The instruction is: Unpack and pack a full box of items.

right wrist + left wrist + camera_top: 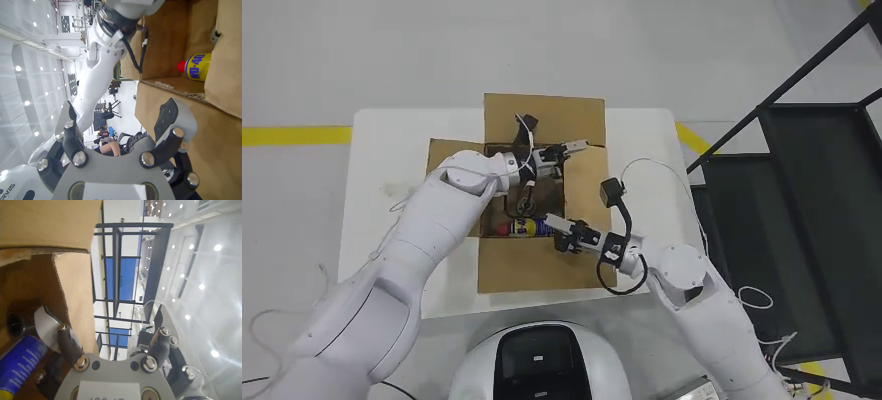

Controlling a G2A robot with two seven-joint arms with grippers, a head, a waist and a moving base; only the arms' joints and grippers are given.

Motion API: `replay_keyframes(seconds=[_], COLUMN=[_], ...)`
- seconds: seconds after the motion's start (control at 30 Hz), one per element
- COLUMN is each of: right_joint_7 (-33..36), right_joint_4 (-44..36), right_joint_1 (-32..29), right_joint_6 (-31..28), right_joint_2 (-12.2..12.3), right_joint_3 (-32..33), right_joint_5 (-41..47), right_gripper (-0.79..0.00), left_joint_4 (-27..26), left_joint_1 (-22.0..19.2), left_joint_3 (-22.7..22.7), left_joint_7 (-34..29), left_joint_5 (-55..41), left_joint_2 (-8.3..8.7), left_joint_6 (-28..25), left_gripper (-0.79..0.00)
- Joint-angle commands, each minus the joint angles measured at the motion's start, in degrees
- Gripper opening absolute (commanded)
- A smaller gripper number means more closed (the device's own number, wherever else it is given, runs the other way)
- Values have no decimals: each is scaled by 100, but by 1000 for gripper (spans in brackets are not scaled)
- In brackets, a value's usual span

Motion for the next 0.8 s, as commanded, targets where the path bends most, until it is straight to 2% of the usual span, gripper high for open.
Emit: replay_keyframes(seconds=[0.0, 0.13, 0.2, 0.37, 0.47, 0.6, 0.77], right_joint_7=[90, 125, -80, -748, -962, -1244, -1616], right_joint_4=[-78, -250, -342, -730, -976, -1086, -885], right_joint_1=[7, -22, -88, -548, -883, -1189, -1289], right_joint_6=[34, 96, 72, 63, 68, 76, 77], right_joint_2=[8, 30, 42, 103, 146, 180, 189], right_joint_3=[-43, -65, 4, 503, 905, 1380, 1718], right_joint_5=[-13, -123, -258, -576, -613, -561, -483], right_gripper=[0, 0, 0, 0, 0, 0, 0], left_joint_4=[-12, -141, -220, -232, -166, -177, -507], left_joint_1=[-24, -6, 11, 15, -30, -94, -13], left_joint_3=[-115, -302, -329, -413, -561, -904, -1518], left_joint_7=[-269, -617, -753, -930, -1064, -1313, -1625], left_joint_5=[-282, -701, -781, -942, -1014, -1024, -886], left_joint_2=[-29, -78, -109, -178, -157, -12, 335], left_joint_6=[-153, -292, -295, -245, -336, -582, -692], left_gripper=[0, 0, 0, 0, 0, 0, 0])
